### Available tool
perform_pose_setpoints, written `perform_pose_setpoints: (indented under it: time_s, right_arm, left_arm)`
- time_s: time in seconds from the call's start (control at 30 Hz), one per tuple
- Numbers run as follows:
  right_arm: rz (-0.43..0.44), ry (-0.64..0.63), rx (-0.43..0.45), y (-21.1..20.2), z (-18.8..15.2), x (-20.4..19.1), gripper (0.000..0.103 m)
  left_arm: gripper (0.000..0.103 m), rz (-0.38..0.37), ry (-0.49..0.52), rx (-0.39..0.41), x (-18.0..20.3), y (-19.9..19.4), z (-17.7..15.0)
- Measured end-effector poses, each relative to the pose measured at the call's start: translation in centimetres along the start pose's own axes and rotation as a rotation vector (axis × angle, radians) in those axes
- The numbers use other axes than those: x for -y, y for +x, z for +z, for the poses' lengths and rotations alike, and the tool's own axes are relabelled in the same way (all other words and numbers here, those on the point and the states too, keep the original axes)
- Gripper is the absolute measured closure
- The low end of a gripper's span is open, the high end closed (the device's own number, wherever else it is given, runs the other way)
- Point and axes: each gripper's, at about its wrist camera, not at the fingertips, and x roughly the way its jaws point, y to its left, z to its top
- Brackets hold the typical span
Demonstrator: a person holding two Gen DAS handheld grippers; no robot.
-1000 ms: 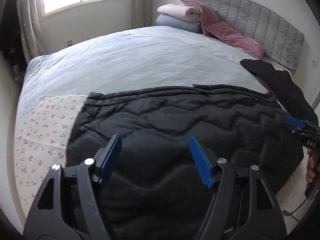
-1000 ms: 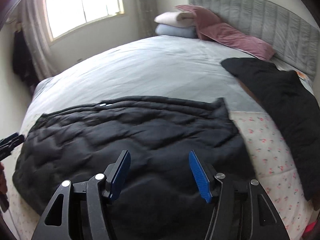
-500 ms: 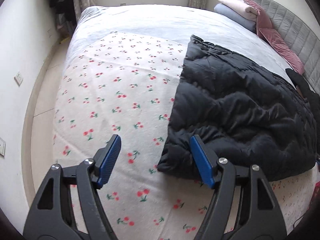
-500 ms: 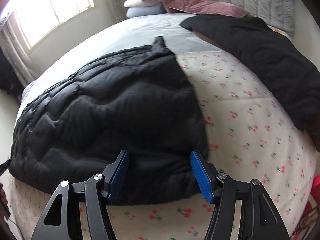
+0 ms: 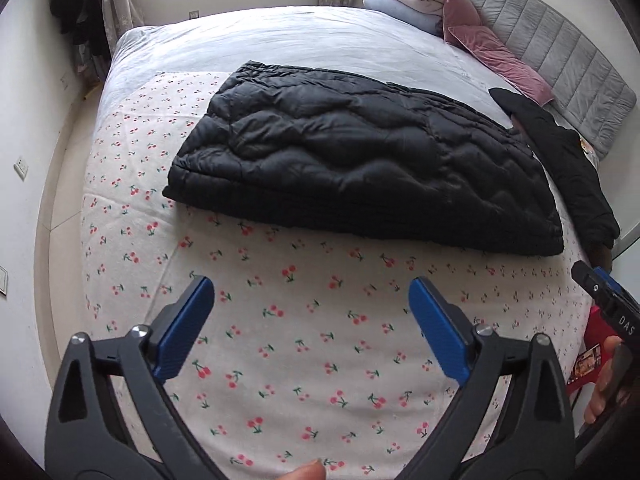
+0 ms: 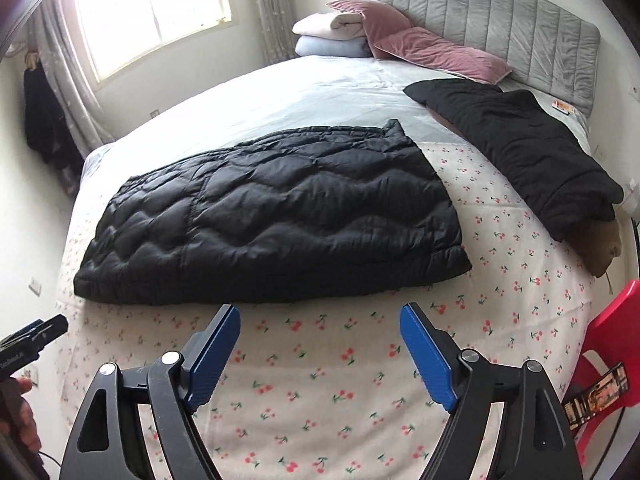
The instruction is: Fold large clothes
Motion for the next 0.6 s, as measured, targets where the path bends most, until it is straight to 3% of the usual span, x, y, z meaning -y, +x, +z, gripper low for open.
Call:
perform_pose_setpoints:
  time_s: [0.07, 0.23, 0.6]
  right_arm:
    - [-0.01, -0.021, 0.003, 0.5, -1.5, -1.2, 0.012]
    - [-0.033, -0.117, 0.007, 0.9, -3.9, -4.4, 0.012]
    - [-0.036, -0.139, 0.002, 0.5, -5.5, -5.6, 0.011]
  left_arm:
    - [0.005, 0.047, 0.019, 0.001, 0.8, 0.7, -1.5]
    - [0.005, 0.083, 0.027, -0.074, 2.0, 2.6, -4.1]
    - [0.005, 0.097, 0.08, -0.015, 4.6, 0.9, -6.1]
